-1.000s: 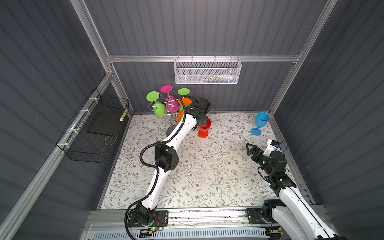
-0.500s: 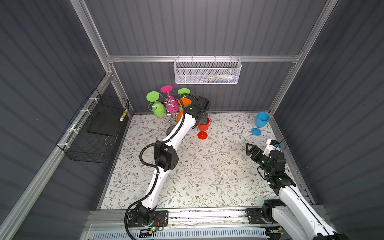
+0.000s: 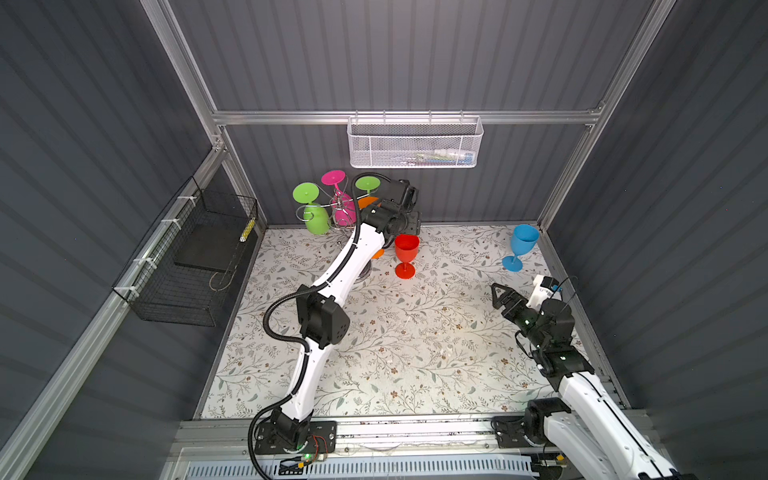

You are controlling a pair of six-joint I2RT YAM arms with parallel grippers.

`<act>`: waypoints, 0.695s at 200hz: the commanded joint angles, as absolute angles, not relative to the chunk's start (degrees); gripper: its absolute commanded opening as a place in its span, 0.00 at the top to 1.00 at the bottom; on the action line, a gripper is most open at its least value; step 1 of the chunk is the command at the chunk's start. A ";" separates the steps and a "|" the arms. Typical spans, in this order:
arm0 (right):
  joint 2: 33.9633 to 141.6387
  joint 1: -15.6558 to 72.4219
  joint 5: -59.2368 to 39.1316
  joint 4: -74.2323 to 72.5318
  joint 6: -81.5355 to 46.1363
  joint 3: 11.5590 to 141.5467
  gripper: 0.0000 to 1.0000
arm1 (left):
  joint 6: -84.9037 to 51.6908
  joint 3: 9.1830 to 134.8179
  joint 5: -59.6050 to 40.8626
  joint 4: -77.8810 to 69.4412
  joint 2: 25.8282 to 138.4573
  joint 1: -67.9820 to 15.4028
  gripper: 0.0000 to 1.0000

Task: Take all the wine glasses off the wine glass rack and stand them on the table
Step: 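Release the red glass and raise the left gripper while the right arm reaches rackward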

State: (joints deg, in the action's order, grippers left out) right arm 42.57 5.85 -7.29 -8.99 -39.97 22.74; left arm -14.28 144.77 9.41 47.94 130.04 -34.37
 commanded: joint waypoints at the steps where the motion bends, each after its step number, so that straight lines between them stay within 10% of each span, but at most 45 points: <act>1: 41.19 7.08 -6.39 -8.08 -38.70 25.67 0.08 | -12.69 143.89 6.43 45.42 126.39 -35.87 0.24; 139: 44.66 18.80 -1.78 -1.08 -39.16 41.97 0.09 | -7.29 142.19 12.44 49.27 108.19 -40.96 0.15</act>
